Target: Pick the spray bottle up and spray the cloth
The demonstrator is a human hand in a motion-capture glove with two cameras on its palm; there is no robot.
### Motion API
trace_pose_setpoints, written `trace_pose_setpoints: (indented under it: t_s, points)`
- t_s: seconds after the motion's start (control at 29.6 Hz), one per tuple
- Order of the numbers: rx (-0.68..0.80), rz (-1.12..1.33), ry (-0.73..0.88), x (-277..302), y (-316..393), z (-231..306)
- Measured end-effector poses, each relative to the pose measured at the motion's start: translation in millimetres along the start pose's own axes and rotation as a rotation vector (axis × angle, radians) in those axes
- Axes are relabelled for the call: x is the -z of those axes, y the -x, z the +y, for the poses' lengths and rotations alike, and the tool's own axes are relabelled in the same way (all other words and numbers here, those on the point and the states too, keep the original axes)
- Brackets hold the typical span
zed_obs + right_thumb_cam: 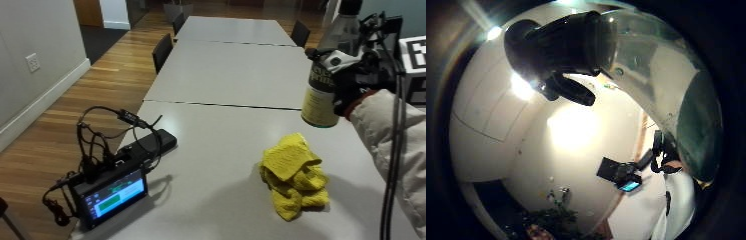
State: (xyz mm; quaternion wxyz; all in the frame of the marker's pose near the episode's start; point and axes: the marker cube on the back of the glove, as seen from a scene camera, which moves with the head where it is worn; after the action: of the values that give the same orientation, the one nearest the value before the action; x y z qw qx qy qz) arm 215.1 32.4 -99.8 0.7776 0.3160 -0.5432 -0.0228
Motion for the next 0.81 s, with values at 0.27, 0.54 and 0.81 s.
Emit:
trace_pose_setpoints:
  t_s: [0.27,0.54,0.81]
  points:
    - [-0.162,-0.201,0.063,-97.8,-12.9,-18.9]
    - [-0.237,-0.179,0.085,-136.6,-48.9,-14.1]
    - [-0.353,-0.177,0.154,-148.1,-82.0,4.7]
